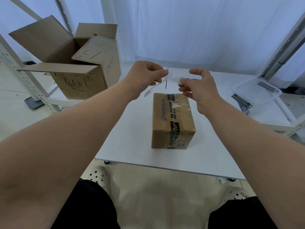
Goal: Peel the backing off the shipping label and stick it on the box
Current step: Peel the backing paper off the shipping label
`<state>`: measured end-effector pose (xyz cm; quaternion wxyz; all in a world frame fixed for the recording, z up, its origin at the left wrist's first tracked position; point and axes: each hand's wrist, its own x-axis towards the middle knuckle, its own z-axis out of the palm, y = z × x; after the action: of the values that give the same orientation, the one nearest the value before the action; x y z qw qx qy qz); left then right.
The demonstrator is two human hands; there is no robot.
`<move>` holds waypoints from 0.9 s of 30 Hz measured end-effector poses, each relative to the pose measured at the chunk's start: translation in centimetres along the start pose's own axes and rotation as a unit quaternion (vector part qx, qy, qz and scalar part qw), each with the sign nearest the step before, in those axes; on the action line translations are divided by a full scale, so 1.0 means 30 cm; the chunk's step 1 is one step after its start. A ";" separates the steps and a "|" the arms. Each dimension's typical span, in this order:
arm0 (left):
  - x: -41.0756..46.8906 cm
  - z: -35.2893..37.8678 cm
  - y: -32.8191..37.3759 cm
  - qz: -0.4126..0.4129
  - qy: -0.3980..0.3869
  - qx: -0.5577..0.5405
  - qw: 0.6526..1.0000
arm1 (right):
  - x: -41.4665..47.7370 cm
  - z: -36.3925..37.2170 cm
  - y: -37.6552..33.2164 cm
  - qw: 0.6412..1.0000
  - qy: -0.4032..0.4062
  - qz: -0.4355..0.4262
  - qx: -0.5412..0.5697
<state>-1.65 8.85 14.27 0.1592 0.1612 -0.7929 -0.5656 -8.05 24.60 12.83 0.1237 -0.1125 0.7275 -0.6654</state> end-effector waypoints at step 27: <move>0.001 -0.008 -0.016 0.015 -0.005 0.031 0.999 | 0.005 -0.007 0.009 1.000 -0.018 -0.024 -0.006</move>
<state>-1.52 8.50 13.90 0.1587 0.1519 -0.8130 -0.5393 -8.27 24.78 12.58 0.1197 -0.1428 0.7263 -0.6617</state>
